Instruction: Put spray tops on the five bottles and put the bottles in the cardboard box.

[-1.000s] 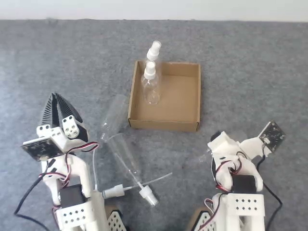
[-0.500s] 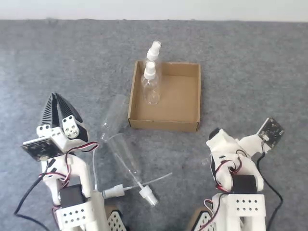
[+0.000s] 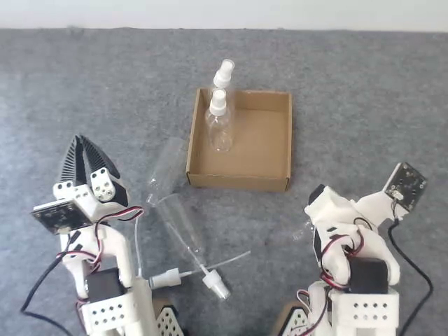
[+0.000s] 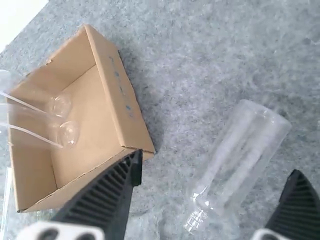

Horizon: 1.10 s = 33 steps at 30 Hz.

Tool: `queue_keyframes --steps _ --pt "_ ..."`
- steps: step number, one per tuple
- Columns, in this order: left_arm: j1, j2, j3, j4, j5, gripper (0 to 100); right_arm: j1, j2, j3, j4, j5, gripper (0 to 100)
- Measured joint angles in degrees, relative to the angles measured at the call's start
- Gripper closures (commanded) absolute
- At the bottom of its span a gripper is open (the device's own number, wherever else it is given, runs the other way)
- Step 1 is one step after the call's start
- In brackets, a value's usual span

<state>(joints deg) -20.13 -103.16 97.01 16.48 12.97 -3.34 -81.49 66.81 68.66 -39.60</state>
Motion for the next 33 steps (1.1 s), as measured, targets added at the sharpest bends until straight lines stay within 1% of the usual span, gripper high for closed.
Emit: queue_keyframes --steps 4,9,11,18,22,25,33 --pt "0.0 0.0 0.0 0.0 -0.4 98 0.0 0.0 -0.1 1.1 1.7 61.5" --pt "0.0 0.0 0.0 0.7 -2.3 98 0.0 0.3 -3.9 6.7 2.1 61.5" --pt "0.0 0.0 0.0 0.8 -2.5 98 0.5 3.7 -6.1 7.8 3.3 61.5" --pt "0.0 0.0 0.0 0.8 -2.5 98 0.9 21.3 -17.0 17.4 12.6 61.5" --pt "0.0 0.0 0.0 0.8 -2.5 98 0.9 28.1 -23.0 22.5 18.1 61.5" --pt "0.0 0.0 0.0 0.8 -2.5 98 0.8 30.6 -25.1 23.6 20.4 61.5" --pt "0.0 0.0 0.0 0.8 -2.5 98 0.8 31.4 -25.3 23.4 21.9 61.5"
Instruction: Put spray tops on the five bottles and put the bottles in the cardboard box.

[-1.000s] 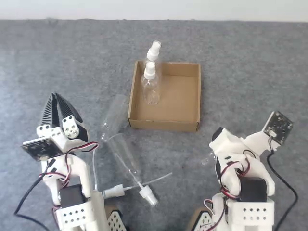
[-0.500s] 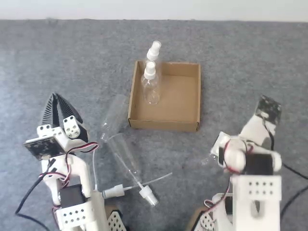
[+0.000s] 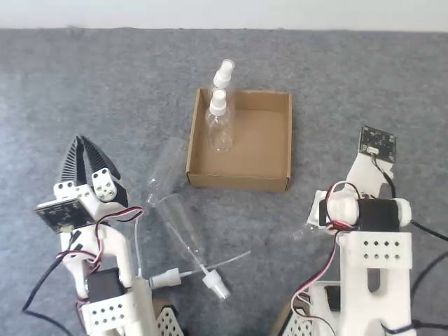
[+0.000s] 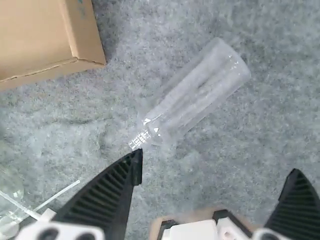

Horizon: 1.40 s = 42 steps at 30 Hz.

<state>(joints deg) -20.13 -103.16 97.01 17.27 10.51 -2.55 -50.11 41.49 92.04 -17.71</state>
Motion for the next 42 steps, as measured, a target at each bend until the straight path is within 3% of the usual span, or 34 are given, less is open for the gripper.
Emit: queue_keyframes --steps 20,42 --pt "0.0 0.0 0.0 0.0 0.0 98 9.9 0.1 -0.1 -1.2 48.9 61.5" --pt "0.0 0.0 0.0 0.0 0.0 98 9.9 0.1 6.3 -1.2 80.5 61.4"
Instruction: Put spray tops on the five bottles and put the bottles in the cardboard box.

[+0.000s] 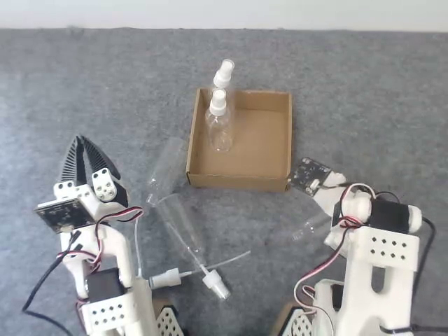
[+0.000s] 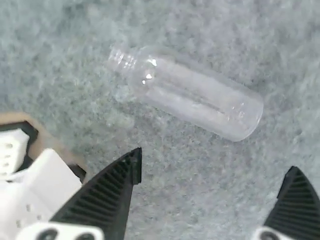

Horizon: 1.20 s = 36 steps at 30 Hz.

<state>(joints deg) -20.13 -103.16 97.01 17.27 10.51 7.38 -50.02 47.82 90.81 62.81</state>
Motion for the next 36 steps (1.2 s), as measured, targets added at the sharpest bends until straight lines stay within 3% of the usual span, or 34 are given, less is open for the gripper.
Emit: queue_keyframes --steps 5,18,36 --pt "0.0 0.0 0.0 0.0 0.0 98 -1.5 0.0 0.0 0.0 5.0 61.4" --pt "0.0 0.0 0.0 0.0 0.0 98 -14.2 0.0 4.0 -3.7 6.0 61.4" --pt "0.0 0.0 0.0 0.6 -0.2 98 -14.8 4.6 16.1 -20.7 9.1 61.5"
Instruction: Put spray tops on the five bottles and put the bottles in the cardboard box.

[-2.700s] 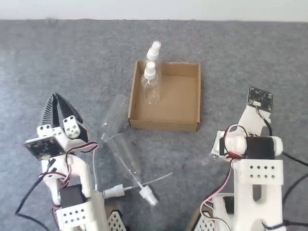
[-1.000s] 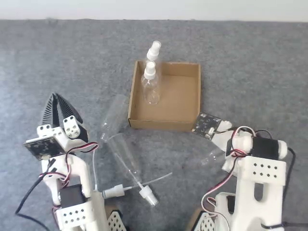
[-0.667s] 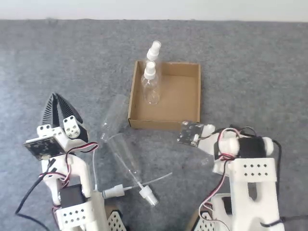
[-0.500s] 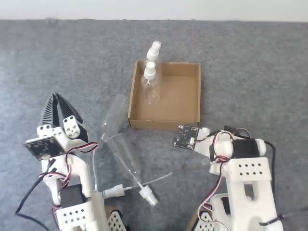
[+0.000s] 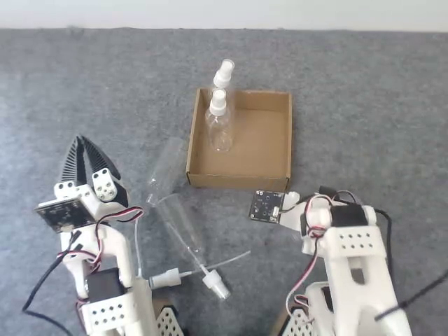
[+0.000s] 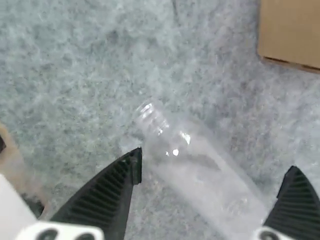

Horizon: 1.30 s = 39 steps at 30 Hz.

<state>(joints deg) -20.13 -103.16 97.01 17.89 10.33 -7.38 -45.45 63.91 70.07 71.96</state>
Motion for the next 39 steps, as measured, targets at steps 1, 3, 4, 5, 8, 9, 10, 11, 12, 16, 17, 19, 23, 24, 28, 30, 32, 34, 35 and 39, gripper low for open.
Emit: queue_keyframes --steps 1,3,4,5,8,9,10,11,12,16,17,19,23,24,28,30,32,34,35,39 --pt "0.0 0.0 0.0 0.0 0.0 98 0.0 1.7 0.0 -1.1 0.0 61.5" --pt "0.0 0.0 0.0 0.1 0.0 98 0.2 5.5 0.0 -4.1 0.0 61.5" --pt "0.0 0.0 0.0 0.1 0.0 98 0.6 7.6 0.0 -5.7 0.0 61.5" --pt "0.0 0.0 0.0 0.1 0.0 98 1.2 9.5 0.0 -7.2 0.0 61.5" --pt "0.0 0.0 0.0 0.1 0.0 98 3.3 15.5 -0.1 -10.6 0.0 61.5" --pt "0.0 0.0 0.0 0.1 0.0 98 4.0 17.3 -0.4 -11.4 0.0 61.5" --pt "0.0 0.0 0.0 0.1 0.0 98 4.7 18.9 -0.7 -12.1 0.0 61.5" --pt "0.0 0.0 0.0 0.1 0.0 98 5.4 20.2 -1.1 -12.7 0.0 61.5" --pt "0.0 0.0 0.0 0.1 0.0 98 5.9 21.5 -1.7 -13.4 0.0 61.5" --pt "0.0 0.0 0.0 0.1 0.0 98 7.0 23.6 -3.0 -15.6 -3.4 61.5" --pt "0.0 0.0 0.0 0.1 0.0 98 7.0 23.6 -3.0 -16.0 -4.6 61.5" --pt "0.0 0.0 0.0 0.1 0.0 98 7.0 23.6 -3.0 -16.4 -7.4 61.5" --pt "0.0 0.0 0.0 0.1 0.0 98 7.0 23.6 -4.0 -16.5 -12.0 64.0" --pt "0.0 0.0 0.0 0.1 0.0 98 7.0 23.6 -4.5 -16.5 -12.8 67.2" --pt "0.0 0.0 0.0 0.1 0.0 98 7.2 23.6 -5.1 -16.5 -17.0 83.8" --pt "0.0 0.0 0.0 0.1 0.0 98 7.1 23.6 -5.7 -16.5 -19.3 88.8" --pt "0.0 0.0 0.0 0.1 0.0 98 6.9 23.6 -6.6 -16.5 -21.4 90.5" --pt "0.0 0.0 0.0 0.1 0.0 98 6.4 23.6 -7.4 -16.5 -23.4 90.8" --pt "0.0 0.0 0.0 0.1 0.0 98 6.2 23.6 -7.8 -16.5 -24.3 90.8" --pt "0.0 0.0 0.0 0.1 0.0 98 6.4 23.6 -9.1 -16.5 -28.8 90.8"
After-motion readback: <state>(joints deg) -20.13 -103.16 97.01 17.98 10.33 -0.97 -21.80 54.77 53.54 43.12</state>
